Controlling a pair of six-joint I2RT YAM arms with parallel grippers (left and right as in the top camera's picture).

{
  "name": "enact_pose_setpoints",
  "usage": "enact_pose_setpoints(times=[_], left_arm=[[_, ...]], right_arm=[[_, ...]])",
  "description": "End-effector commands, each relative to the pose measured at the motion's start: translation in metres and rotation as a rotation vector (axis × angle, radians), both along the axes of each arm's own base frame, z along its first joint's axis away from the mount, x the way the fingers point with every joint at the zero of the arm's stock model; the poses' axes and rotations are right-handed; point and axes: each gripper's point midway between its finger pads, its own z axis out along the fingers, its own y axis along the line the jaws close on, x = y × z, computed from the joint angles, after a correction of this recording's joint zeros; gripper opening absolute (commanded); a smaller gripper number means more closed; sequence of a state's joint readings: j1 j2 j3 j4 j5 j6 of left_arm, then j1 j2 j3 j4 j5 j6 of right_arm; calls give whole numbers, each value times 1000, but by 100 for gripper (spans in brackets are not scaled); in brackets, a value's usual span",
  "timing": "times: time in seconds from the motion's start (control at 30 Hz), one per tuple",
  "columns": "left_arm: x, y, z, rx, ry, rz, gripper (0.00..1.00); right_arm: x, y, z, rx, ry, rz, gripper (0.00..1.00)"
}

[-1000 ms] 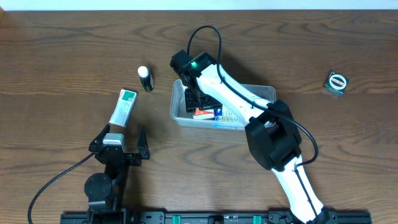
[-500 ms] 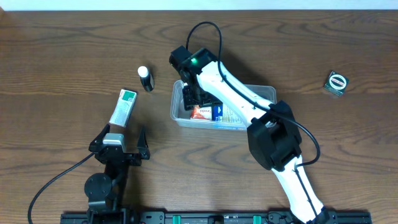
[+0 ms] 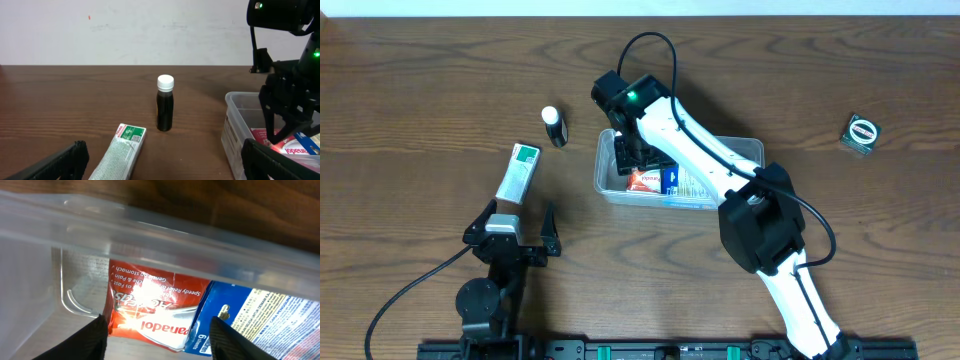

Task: Pack container
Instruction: 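Place the red box beside the blue box inside the container, then lift right gripper out and move it right to the Zam-Buk tin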

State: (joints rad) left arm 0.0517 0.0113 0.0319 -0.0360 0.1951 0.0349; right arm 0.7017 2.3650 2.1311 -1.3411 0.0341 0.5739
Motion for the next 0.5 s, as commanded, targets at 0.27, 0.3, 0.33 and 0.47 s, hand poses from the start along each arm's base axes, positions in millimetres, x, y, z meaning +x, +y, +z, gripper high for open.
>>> enact_pose_setpoints(times=[0.27,0.3,0.33,0.47], left_arm=[[1,2,-17,14,40,4,98],[0,2,-17,14,40,4,98],[1,2,-17,15,40,4,98],[1,2,-17,15,40,4,98]], right_arm=[[7,-3,7,-6,-29,9,18],[7,-3,7,-7,-28,9,15],[6,-4,7,-10,-27,9,15],[5,-8,23,-9,-32,27,15]])
